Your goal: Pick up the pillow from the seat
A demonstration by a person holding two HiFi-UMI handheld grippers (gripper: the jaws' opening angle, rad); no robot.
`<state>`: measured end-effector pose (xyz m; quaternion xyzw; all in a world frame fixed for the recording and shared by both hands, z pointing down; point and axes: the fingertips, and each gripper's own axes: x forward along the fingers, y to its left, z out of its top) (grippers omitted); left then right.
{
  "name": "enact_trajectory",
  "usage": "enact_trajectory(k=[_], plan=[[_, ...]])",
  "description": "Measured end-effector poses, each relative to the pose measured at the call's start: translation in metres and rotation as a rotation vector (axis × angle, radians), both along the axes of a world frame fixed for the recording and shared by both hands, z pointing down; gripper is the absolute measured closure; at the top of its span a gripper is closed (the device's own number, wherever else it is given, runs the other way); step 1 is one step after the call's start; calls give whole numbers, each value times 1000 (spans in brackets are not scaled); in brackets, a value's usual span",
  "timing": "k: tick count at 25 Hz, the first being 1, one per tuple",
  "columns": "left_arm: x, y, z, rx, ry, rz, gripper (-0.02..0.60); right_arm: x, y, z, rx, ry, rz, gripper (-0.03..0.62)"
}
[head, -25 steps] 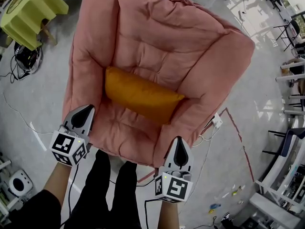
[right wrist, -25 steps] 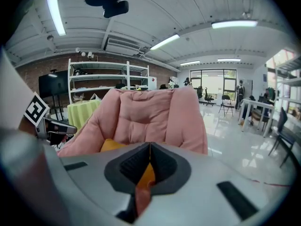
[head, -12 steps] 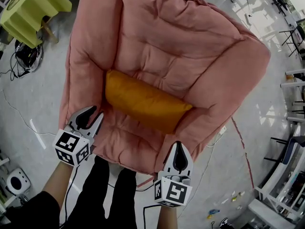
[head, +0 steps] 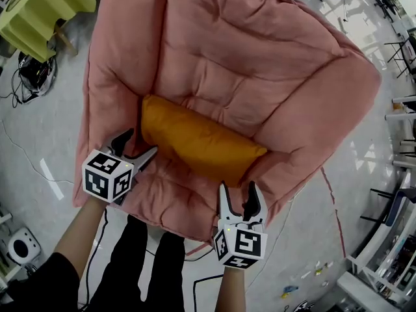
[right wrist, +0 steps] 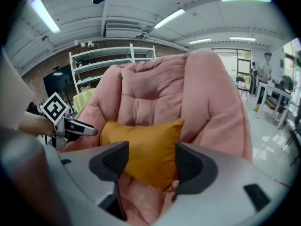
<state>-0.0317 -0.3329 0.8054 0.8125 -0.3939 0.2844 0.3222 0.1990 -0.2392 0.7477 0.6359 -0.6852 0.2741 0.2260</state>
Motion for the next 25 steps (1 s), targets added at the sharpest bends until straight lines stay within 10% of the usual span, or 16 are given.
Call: enact_trajectory(k=[12, 25], plan=[[15, -30, 56, -155, -38, -54, 215, 10, -26, 60, -182, -17, -4, 256], [25, -38, 78, -148, -36, -54, 216, 15, -38, 89, -207, -11, 18, 260]])
